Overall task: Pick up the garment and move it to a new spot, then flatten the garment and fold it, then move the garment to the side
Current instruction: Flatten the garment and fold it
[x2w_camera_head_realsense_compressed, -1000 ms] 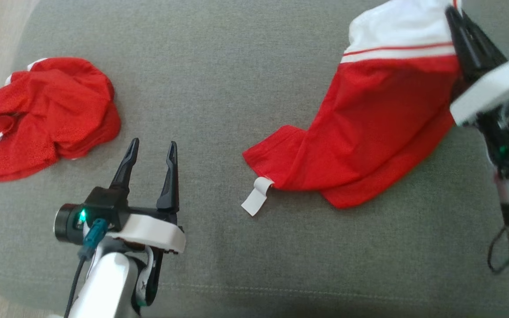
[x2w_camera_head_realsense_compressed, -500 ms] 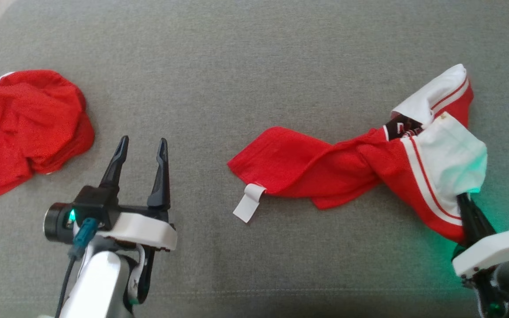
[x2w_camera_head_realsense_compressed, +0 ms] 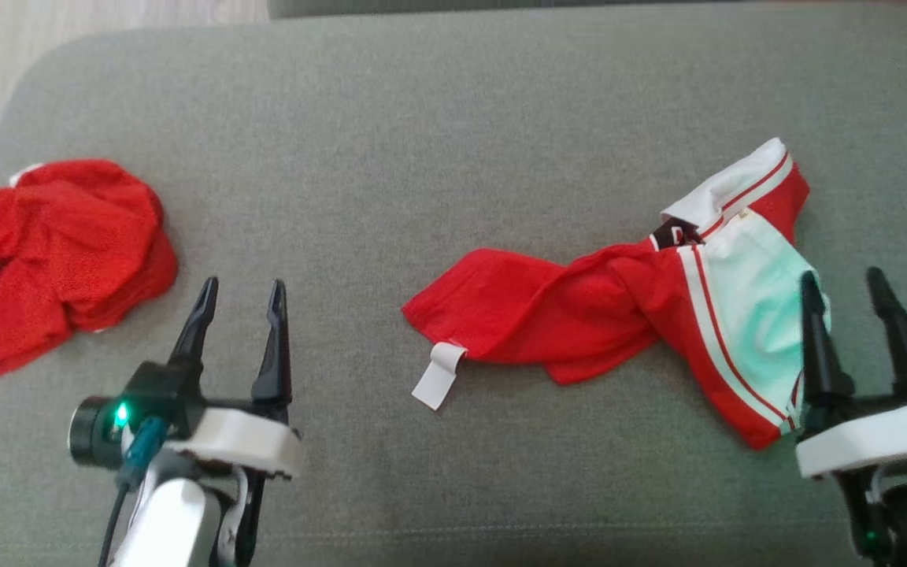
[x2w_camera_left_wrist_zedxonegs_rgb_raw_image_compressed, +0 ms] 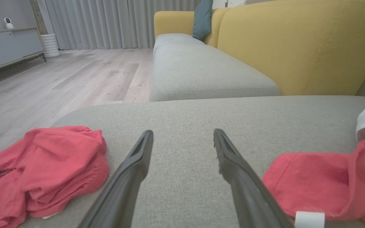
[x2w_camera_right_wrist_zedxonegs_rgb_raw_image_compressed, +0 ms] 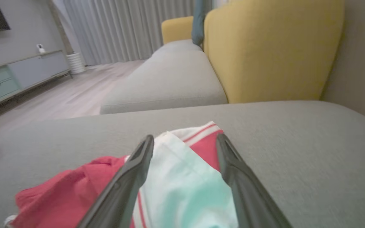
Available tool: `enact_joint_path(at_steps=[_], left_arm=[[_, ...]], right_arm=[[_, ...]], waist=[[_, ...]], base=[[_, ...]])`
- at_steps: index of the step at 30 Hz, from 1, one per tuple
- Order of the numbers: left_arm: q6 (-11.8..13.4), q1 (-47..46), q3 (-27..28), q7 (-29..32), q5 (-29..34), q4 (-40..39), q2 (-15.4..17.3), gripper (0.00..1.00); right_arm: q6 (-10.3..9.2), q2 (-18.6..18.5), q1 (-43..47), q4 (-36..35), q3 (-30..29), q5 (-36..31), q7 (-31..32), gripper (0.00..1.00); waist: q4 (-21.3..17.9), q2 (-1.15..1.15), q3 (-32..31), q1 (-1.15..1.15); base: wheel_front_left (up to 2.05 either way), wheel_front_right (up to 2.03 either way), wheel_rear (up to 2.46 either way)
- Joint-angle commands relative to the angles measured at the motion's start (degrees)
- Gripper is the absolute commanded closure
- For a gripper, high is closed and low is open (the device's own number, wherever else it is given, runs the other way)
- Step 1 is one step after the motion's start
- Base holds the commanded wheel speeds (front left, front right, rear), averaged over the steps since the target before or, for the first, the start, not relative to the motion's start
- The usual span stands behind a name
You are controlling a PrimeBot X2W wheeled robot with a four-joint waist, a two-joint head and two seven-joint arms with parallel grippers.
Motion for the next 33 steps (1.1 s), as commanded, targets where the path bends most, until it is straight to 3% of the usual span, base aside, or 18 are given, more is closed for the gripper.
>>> enact_joint_path(at_steps=[1,11,33], left_arm=[[0.6,-0.7,2.2,-0.1,-0.3,-2.1,1.5,0.00],[1.5,2.3,2.0,1.5,-0.7,-3.8,2.3,0.00],[2.1,1.7,1.2,2.1,-1.3,-4.8,2.7,0.00]], right_arm=[[0.22,-1.1,0.4,-3.8,2.2,-1.2,0.3,0.00],[0.22,1.2,4.0,-9.1,5.8,-1.7,3.8,0.00],[0.22,1.2,3.1,-8.7,5.5,-0.4,4.8,0.00]], waist=[[0.0,0.00,-1.4,0.00],[-0.4,0.00,-3.8,0.00],[0.1,0.00,-2.5,0.00]], base=[[0.00,0.00,0.00],[0.00,0.00,0.00],[0.00,0.00,0.00]])
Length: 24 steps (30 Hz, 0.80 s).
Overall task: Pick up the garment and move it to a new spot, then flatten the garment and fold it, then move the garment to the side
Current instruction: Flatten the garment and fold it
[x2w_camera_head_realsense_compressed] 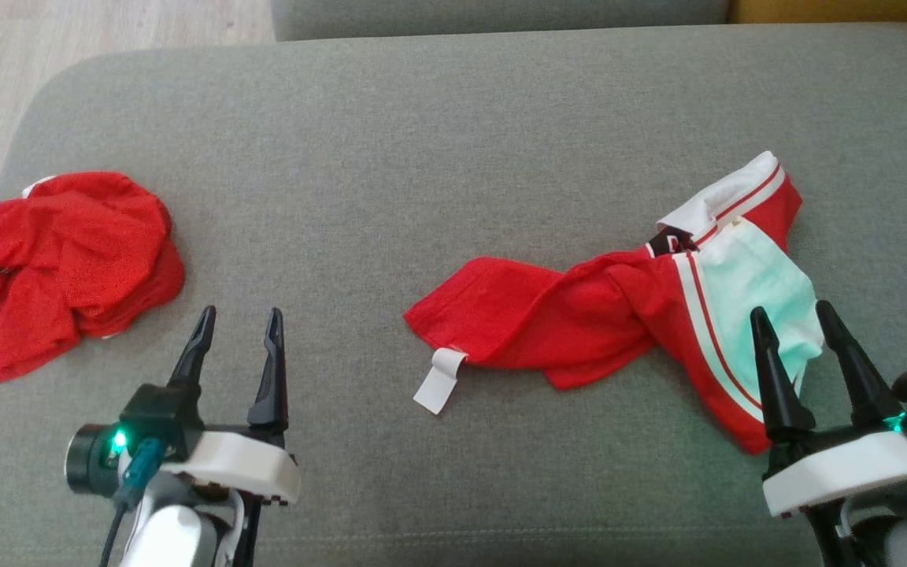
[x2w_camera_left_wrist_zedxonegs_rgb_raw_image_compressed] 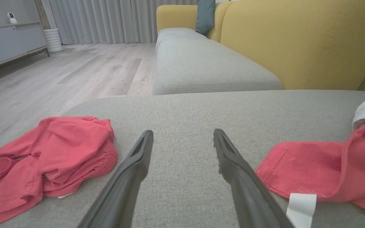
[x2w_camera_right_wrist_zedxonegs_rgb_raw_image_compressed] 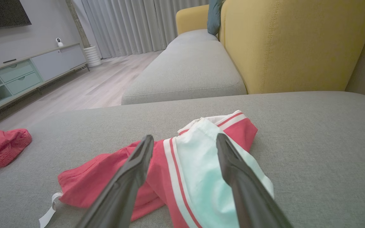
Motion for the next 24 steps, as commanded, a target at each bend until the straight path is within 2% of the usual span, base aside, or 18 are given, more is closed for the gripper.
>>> enact_joint_path(at_steps=[1,7,11,17,19,24], left_arm=[[0.5,-2.6,1.7,0.0,-0.4,-2.1,1.2,0.00],[-0.6,-4.4,-0.2,0.8,0.4,-2.1,1.4,0.00],[-4.7,-10.7,-4.8,5.3,0.1,1.3,-0.8,0.00],[-9.5,-17.9,-8.8,12.6,-1.6,11.4,-3.6,0.00],[-10.4,-19.6,-9.3,14.6,-2.4,15.0,-4.1,0.00],[-10.6,-21.1,-9.5,17.9,-3.5,20.0,-4.7,0.00]], right_arm=[[0.22,-0.7,-2.0,-1.9,1.1,0.4,0.2,0.00],[0.22,-0.6,-2.4,-2.1,1.2,0.6,0.3,0.00],[0.22,-0.9,-4.1,-2.3,1.9,0.8,0.3,0.00],[0.22,-1.1,-5.7,-1.4,2.6,1.2,0.0,0.00],[0.22,-1.0,-6.1,-1.1,2.8,1.3,-0.2,0.00],[0.22,-1.0,-6.3,-0.2,2.5,1.6,-0.4,0.00]], waist=[[0.0,0.00,0.1,0.00],[0.0,0.00,1.5,0.00],[-1.2,0.00,4.6,0.00],[-3.4,0.00,7.7,0.00],[-4.0,0.00,8.2,0.00],[-5.0,0.00,8.7,0.00]], base=[[0.00,0.00,0.00],[0.00,0.00,0.00],[0.00,0.00,0.00],[0.00,0.00,0.00],[0.00,0.00,0.00],[0.00,0.00,0.00]])
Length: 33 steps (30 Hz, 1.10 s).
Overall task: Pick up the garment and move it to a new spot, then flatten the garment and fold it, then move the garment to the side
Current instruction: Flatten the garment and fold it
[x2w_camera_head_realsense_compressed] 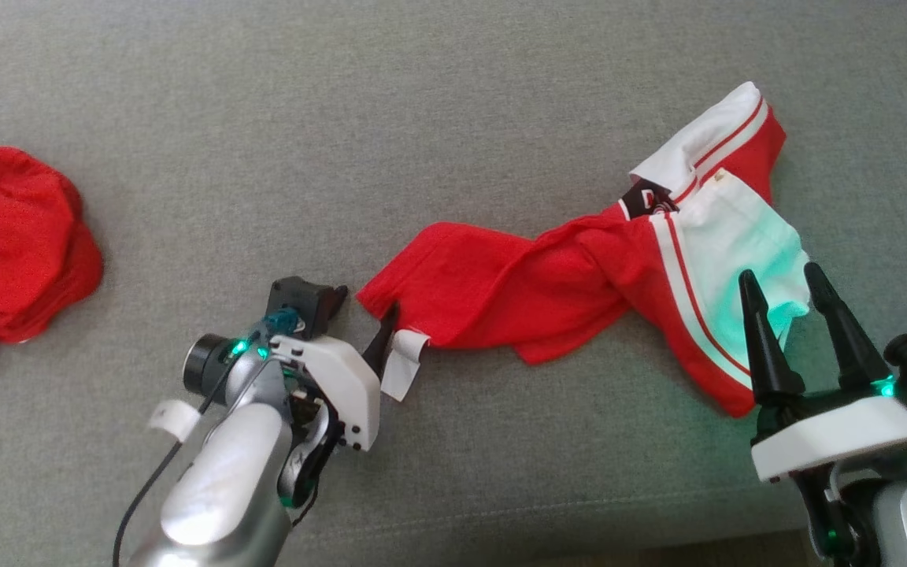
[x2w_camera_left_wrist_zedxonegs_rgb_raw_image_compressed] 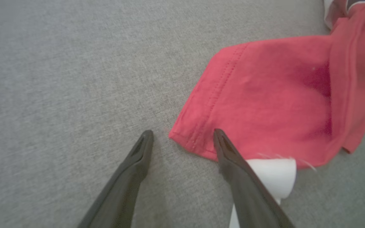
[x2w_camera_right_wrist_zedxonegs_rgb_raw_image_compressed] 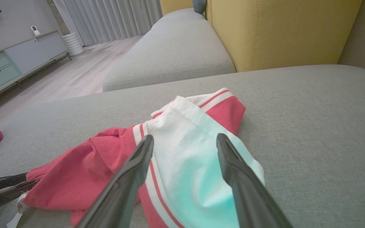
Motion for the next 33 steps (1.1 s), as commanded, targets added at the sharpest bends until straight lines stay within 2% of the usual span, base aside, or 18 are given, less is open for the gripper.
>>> enact_joint_path(at_steps=[1,2,9,17,24,33], left_arm=[[-0.5,-2.2,1.1,1.1,-0.5,-0.7,0.2,0.52],[-0.6,-2.2,0.9,1.3,-0.5,-0.7,0.3,1.00],[0.2,-1.4,0.6,1.1,-0.1,-1.6,1.4,1.00],[1.4,-0.8,1.0,1.1,-0.3,-3.9,2.5,1.00],[1.9,-1.8,0.7,0.9,0.2,-5.5,2.9,1.00],[2.0,-2.9,-0.1,0.5,0.3,-6.4,2.8,1.00]], right_arm=[[0.22,-0.9,-1.4,-1.5,0.9,0.4,-0.4,0.00],[0.22,-0.9,-1.4,-1.3,0.7,0.5,-0.3,0.00],[0.22,-1.8,-1.3,0.6,-1.3,1.5,1.5,0.00],[0.22,-5.7,-3.3,6.0,-6.5,5.1,5.8,0.00],[0.22,-8.6,-9.0,11.3,-4.4,10.2,10.7,0.00],[0.22,-10.5,-14.4,17.8,-2.7,10.5,15.9,0.00]], waist=[[-0.4,0.00,0.2,-0.01],[-0.4,0.00,0.1,-0.01],[-0.6,0.00,-0.2,-0.01],[-0.2,0.00,1.6,-0.01],[-0.1,0.00,4.2,-0.01],[0.8,0.00,6.3,-0.01]], base=[[0.00,0.00,0.00],[0.00,0.00,0.00],[0.00,0.00,0.00],[0.00,0.00,0.00],[0.00,0.00,0.00],[0.00,0.00,0.00]])
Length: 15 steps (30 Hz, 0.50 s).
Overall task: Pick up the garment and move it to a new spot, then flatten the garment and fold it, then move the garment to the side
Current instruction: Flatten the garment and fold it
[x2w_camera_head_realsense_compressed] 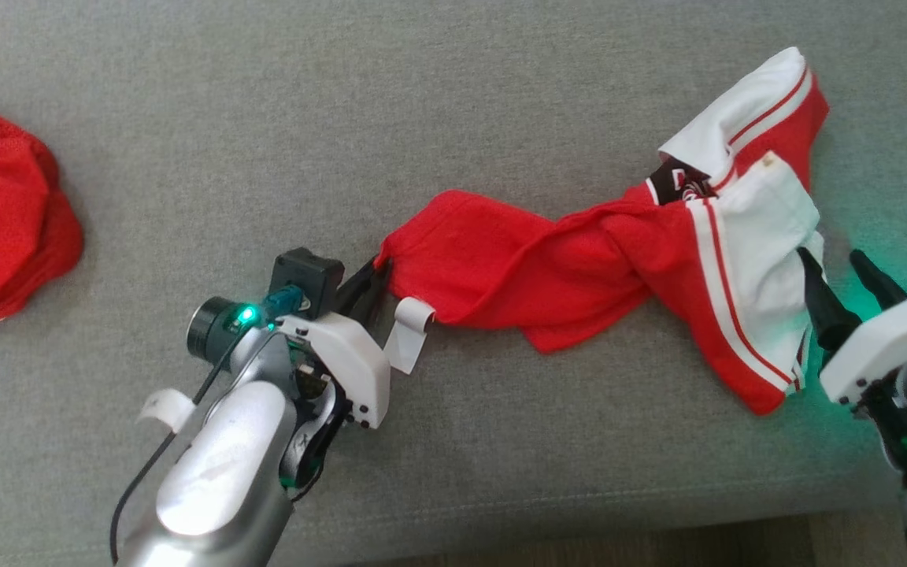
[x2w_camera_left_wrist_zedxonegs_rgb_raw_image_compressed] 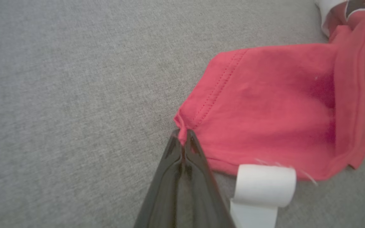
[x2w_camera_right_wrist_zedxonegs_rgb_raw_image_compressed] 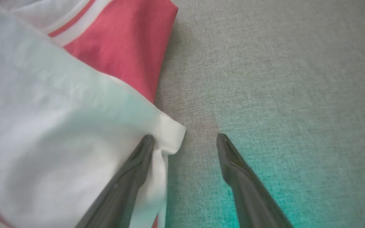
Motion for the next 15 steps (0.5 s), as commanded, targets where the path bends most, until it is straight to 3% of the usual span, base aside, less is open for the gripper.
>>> enact_joint_path(at_steps=[1,4,5,7,15], left_arm=[[0.7,-1.3,1.5,0.2,0.7,-0.4,1.3,1.00],[1.0,-1.3,1.5,-0.2,0.6,-0.6,1.3,1.00],[1.1,-1.3,1.6,-0.3,0.6,-0.7,1.3,1.00],[1.3,-1.4,1.6,-0.6,0.5,-0.8,1.3,1.00],[2.3,-0.6,1.9,-3.3,0.3,-1.4,1.6,1.00]], right_arm=[[0.22,-1.5,-1.1,-1.2,1.3,-0.2,0.5,0.00],[0.22,-1.8,-1.2,-0.2,2.3,-0.8,2.2,0.00],[0.22,-1.9,-1.2,-0.2,2.6,-0.9,2.5,0.19],[0.22,-1.9,-1.0,-0.3,2.6,-1.5,2.4,1.00],[0.22,-0.5,2.2,-5.0,-1.2,-3.6,-2.6,1.00]], waist=[[0.2,0.00,0.3,0.00],[0.5,0.00,0.6,0.00],[0.6,0.00,0.7,0.00],[0.7,0.00,0.7,0.00],[0.9,0.00,-1.4,0.00]], base=[[0.00,0.00,0.00],[0.00,0.00,0.00],[0.00,0.00,0.00],[0.00,0.00,0.00],[0.00,0.00,0.00]])
